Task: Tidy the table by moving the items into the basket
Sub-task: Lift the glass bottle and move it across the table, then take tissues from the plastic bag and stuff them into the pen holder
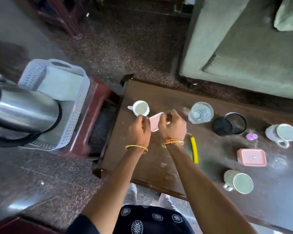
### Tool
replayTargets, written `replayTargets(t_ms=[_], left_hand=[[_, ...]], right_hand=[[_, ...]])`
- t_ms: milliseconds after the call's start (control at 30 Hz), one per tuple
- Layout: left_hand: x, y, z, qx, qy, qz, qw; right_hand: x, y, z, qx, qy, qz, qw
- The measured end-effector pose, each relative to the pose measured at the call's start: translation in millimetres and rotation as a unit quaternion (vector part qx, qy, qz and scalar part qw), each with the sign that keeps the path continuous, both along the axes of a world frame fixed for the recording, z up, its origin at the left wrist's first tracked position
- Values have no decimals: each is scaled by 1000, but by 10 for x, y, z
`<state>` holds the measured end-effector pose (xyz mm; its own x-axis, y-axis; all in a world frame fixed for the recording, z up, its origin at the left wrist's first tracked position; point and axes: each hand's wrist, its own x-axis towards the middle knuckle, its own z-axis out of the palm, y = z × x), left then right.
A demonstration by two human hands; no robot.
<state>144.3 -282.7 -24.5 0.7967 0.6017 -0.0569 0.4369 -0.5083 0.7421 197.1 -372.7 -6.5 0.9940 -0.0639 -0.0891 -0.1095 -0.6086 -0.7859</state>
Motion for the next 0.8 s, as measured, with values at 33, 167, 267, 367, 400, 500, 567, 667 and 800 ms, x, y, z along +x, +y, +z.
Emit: replayTargets(t_ms=[33, 167, 267, 367, 400, 500, 567, 667, 800], left_hand=[[-66, 172, 27, 1, -2, 18, 1000], [-180, 925, 205, -16, -35, 106, 994], [-202, 1582, 314, -4, -42, 181, 983], [-125, 2212, 333, -70, -3, 272, 960], [-92, 2416, 309, -100, 20, 292, 951], [7, 2843, 184, -165, 70, 303, 936], [72, 3008, 52, -207, 81, 297, 929], [153, 3112, -125, -250, 90, 308, 914], [222, 3135, -227, -274, 90, 359, 888]], right_hand=[[0, 202, 55, 19, -1, 30, 999], [29, 1112, 202, 46, 32, 150, 987], [36, 1866, 260, 39, 57, 226, 972], [117, 2563, 284, 20, 74, 282, 956], [165, 2787, 273, 10, 69, 298, 952], [332, 3353, 188, -58, 62, 355, 931], [419, 3619, 81, -165, 67, 392, 902], [457, 3807, -93, -278, 113, 397, 868], [428, 3929, -266, -305, 126, 369, 869]])
